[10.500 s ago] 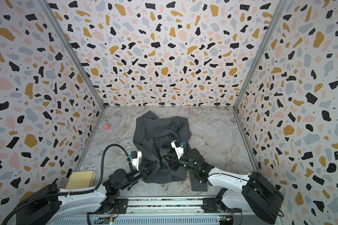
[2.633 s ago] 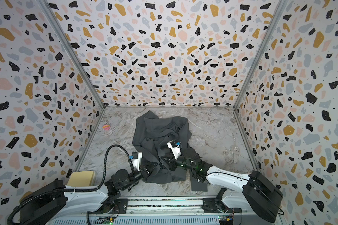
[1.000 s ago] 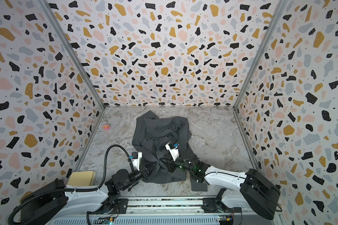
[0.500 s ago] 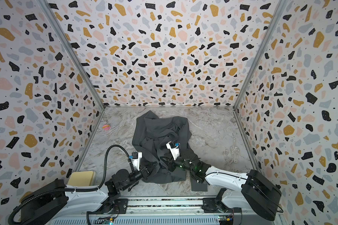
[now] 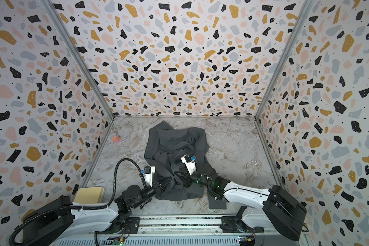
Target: Zip up the jacket
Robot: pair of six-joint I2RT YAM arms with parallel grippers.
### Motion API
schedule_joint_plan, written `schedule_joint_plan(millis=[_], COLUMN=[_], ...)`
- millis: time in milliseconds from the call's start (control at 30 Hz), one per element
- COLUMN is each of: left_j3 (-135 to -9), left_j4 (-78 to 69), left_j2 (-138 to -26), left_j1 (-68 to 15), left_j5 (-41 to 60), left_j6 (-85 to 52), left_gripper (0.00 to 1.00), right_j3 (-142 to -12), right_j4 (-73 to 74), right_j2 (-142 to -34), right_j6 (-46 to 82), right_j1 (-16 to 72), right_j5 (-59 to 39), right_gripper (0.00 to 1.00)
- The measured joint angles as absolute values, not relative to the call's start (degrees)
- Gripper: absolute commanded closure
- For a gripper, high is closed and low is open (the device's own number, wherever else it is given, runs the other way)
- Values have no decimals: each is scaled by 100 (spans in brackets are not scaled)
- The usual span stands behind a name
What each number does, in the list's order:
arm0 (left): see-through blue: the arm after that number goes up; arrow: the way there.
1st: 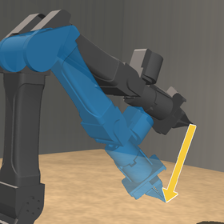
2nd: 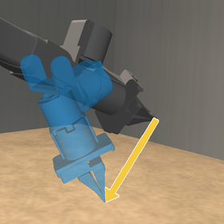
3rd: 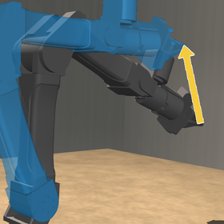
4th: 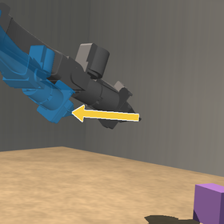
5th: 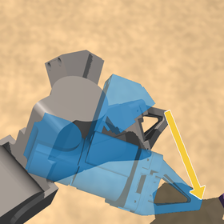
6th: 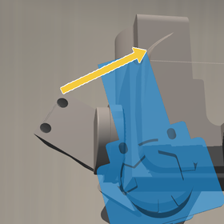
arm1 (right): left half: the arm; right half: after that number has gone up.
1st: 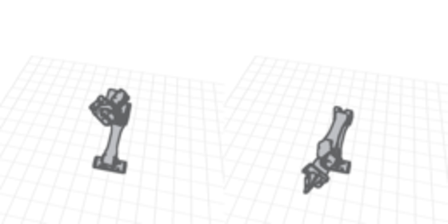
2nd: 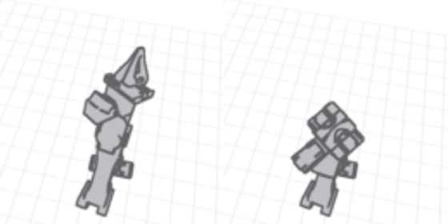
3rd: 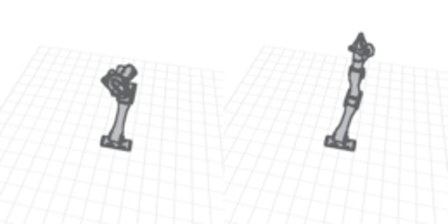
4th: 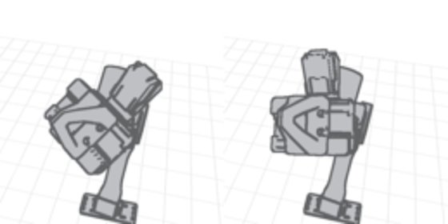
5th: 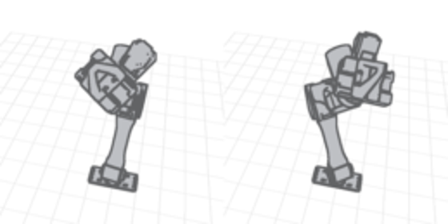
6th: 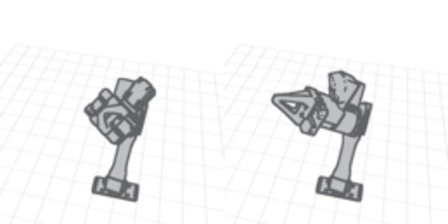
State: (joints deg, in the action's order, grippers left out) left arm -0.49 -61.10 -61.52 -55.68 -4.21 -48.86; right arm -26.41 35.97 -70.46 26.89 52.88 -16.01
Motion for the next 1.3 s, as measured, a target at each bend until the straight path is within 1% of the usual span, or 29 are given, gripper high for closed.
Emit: schedule_joint_plan(millis=[1300], left_j3=[-47], left_j4=[-6302], left_j2=[-6289], left_j1=[-5568], left_j5=[-475], left_j6=[-4934], left_gripper=[100], right_j3=[-2578], right_j4=[3717], right_j2=[-7050], right_j6=[2692], right_j1=[5290], right_j5=[-1599], right_gripper=[100])
